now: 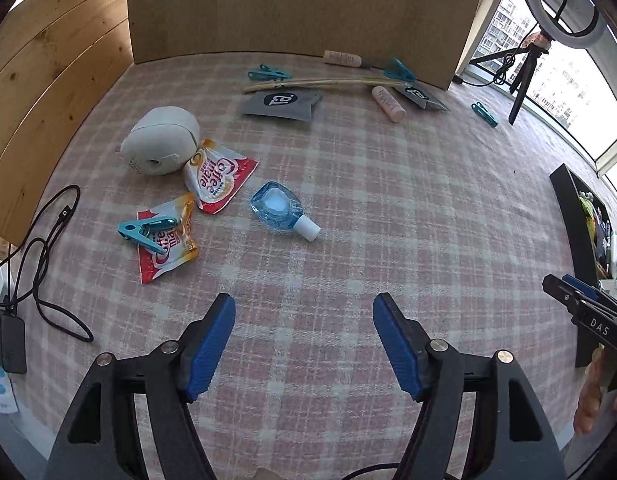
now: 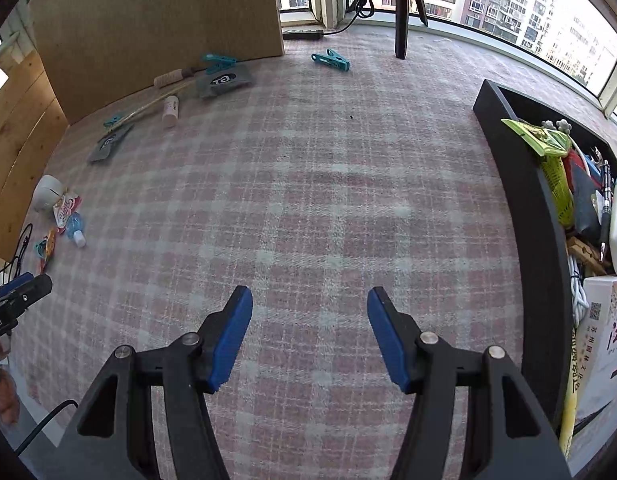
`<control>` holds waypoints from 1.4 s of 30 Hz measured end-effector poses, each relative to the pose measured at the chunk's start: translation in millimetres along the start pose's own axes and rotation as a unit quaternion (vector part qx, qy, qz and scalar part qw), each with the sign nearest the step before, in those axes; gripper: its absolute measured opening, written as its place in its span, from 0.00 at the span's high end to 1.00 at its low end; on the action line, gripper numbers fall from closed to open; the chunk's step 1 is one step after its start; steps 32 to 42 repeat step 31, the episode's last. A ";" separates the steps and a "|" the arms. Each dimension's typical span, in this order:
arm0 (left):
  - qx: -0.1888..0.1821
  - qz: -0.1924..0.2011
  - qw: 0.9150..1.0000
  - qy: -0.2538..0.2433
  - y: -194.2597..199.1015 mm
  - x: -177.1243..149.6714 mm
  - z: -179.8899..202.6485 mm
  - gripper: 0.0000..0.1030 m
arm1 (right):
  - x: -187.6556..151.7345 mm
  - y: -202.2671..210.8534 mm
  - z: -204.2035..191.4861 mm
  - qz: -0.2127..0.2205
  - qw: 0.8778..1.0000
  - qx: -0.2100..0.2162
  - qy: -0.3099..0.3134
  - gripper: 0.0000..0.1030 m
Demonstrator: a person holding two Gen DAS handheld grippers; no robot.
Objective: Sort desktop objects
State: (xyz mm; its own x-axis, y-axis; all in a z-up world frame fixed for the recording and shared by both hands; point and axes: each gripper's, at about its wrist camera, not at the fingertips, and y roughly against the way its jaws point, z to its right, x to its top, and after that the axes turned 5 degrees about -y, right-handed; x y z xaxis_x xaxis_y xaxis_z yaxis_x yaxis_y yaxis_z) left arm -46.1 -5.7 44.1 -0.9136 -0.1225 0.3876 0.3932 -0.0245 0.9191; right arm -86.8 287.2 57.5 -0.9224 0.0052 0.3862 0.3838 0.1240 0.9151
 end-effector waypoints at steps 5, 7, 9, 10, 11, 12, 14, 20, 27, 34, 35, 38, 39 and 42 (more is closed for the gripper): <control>-0.005 0.001 1.000 -0.003 -0.5 -3.5 -2.9 0.33 | -9.5 -2.5 1.9 -0.008 1.000 -0.007 -0.009 0.43; -0.006 0.005 1.000 -0.003 0.7 -4.6 -3.2 0.33 | -12.6 -2.7 1.4 -0.008 1.000 -0.012 -0.009 0.43; -0.007 0.007 1.000 -0.004 0.9 -5.0 -3.2 0.33 | -15.6 -2.8 0.4 -0.008 1.000 -0.016 -0.007 0.43; -0.010 0.007 1.000 -0.005 0.7 -5.4 -2.9 0.32 | -16.9 -2.9 0.2 -0.007 1.000 -0.018 -0.007 0.43; -0.009 0.008 1.000 -0.006 0.8 -6.1 -2.4 0.31 | -18.2 -2.7 0.5 -0.006 1.000 -0.019 -0.008 0.43; -0.009 0.010 1.000 -0.008 1.3 -7.0 -1.8 0.31 | -19.0 -2.6 0.5 -0.007 1.000 -0.018 -0.009 0.43; -0.009 0.015 1.000 -0.014 3.0 -8.4 0.3 0.31 | -19.9 -2.3 0.4 -0.006 1.000 -0.020 -0.011 0.43; -0.007 0.014 1.000 -0.015 5.3 -10.9 0.9 0.27 | -23.9 -0.8 1.5 -0.007 1.000 -0.021 -0.013 0.43; -0.006 0.009 1.000 -0.013 6.2 -14.1 0.2 0.27 | -26.3 2.4 0.0 -0.007 1.000 -0.020 -0.009 0.43; -0.002 0.019 1.000 -0.016 10.0 -14.9 1.5 0.27 | -24.1 2.5 1.7 -0.007 1.000 -0.017 -0.004 0.43; -0.002 0.019 1.000 -0.016 10.0 -14.9 1.5 0.27 | -24.1 2.5 1.7 -0.007 1.000 -0.017 -0.004 0.43; -0.002 0.019 1.000 -0.016 10.0 -14.9 1.5 0.27 | -24.1 2.5 1.7 -0.007 1.000 -0.017 -0.004 0.43; -0.002 0.019 1.000 -0.016 10.0 -14.9 1.5 0.27 | -24.1 2.5 1.7 -0.007 1.000 -0.017 -0.004 0.43; -0.002 0.019 1.000 -0.016 10.0 -14.9 1.5 0.27 | -24.1 2.5 1.7 -0.007 1.000 -0.017 -0.004 0.43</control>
